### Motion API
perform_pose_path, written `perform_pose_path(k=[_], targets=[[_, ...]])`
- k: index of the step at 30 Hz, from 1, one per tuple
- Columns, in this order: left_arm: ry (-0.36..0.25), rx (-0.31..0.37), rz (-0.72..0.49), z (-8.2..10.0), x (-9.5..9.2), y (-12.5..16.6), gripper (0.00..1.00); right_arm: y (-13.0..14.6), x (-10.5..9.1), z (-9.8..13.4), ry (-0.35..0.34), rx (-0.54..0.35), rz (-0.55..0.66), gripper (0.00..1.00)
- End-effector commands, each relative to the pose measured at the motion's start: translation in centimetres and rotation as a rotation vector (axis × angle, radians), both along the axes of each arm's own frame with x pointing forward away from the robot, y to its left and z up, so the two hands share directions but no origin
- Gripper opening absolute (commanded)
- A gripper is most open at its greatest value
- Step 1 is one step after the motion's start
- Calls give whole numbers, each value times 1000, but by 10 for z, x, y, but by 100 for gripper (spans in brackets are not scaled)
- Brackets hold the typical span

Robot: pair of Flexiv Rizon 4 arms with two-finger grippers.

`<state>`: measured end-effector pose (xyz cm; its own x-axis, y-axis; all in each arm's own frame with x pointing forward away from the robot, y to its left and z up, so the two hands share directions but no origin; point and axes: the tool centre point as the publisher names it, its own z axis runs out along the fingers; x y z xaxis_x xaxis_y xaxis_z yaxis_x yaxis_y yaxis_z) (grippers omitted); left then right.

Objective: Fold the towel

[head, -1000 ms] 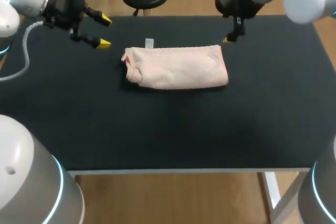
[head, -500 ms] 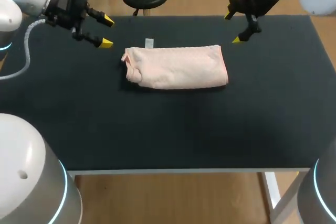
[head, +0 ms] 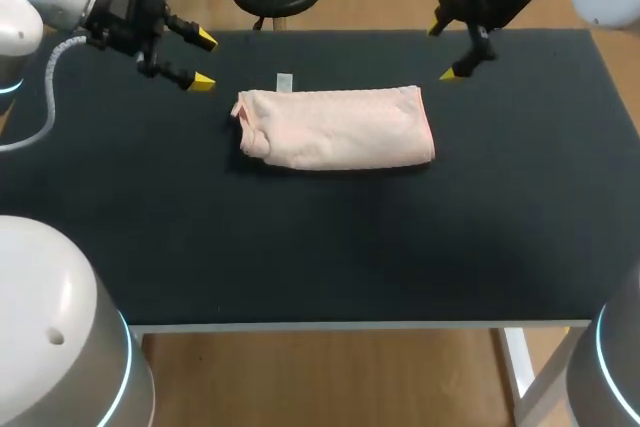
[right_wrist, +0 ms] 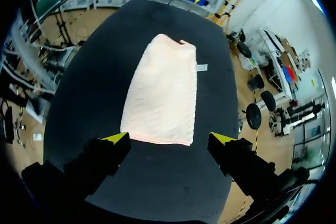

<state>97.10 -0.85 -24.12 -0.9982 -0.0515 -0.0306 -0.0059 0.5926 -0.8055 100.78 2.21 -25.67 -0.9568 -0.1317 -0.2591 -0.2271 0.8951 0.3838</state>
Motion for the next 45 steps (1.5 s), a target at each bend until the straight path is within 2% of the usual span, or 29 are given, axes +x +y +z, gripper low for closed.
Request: perform_pose_path(k=[1,4,10,11,13,18,24,30,33,36,41,45], targets=[[-1,0,0,0,0,0,100,6,-2,-16,-73,187,-209,100],[-1,0,0,0,0,0,100,16,-6,-16,-88,248,-343,100],[-1,0,0,0,0,0,100,24,-5,-25,7,391,-656,100],[-1,0,0,0,0,0,100,25,-4,-26,37,425,-694,100],[-1,0,0,0,0,0,100,25,-4,-27,57,459,-770,100],[-1,0,0,0,0,0,100,25,-1,-29,140,562,-914,100],[-1,0,0,0,0,0,100,22,-1,-33,257,644,-992,100],[-1,0,0,0,0,0,100,23,-6,-42,364,660,-1043,100],[-1,0,0,0,0,0,100,21,-7,-51,482,671,-1089,100],[-1,0,0,0,0,0,100,18,-7,-59,549,677,-1120,100],[-1,0,0,0,0,0,100,18,-8,-69,591,617,-1128,100],[-1,0,0,0,0,0,100,18,-9,-78,650,558,-1125,100]])
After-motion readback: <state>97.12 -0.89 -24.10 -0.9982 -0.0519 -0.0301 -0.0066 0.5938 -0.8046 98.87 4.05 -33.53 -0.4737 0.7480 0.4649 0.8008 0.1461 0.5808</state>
